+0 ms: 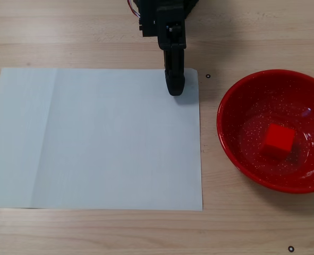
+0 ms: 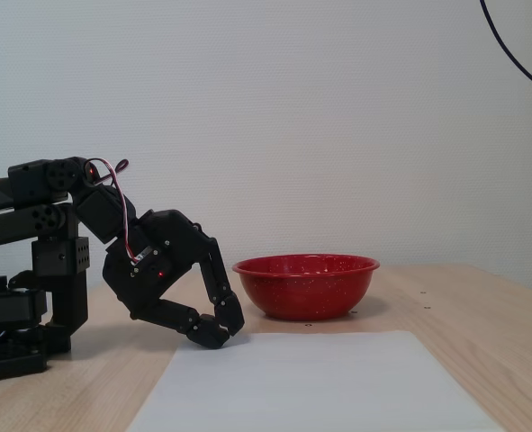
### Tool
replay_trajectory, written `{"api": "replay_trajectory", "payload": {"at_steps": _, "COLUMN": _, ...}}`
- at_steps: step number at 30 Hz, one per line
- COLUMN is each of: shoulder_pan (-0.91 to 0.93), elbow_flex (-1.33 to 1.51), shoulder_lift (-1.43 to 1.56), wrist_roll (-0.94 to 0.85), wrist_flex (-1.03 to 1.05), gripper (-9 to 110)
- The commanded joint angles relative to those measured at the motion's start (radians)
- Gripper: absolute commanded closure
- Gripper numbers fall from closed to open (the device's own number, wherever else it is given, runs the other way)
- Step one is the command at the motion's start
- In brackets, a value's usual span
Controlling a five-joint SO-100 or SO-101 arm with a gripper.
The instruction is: Grasp the red cube and put it in the red bowl.
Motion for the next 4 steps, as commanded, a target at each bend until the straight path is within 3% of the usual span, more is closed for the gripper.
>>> {"api": "replay_trajectory", "payload": {"at_steps": 1, "shoulder_pan": -0.002, "elbow_flex": 0.005, "shoulder_lift": -0.011, "wrist_roll": -0.005, "wrist_flex": 0.002, "gripper": 101}}
{"api": "replay_trajectory", "payload": {"at_steps": 4, "shoulder_pan": -0.002, "elbow_flex": 0.005, "shoulder_lift": -0.011, "wrist_roll": -0.005, "wrist_flex": 0.002, "gripper": 101}}
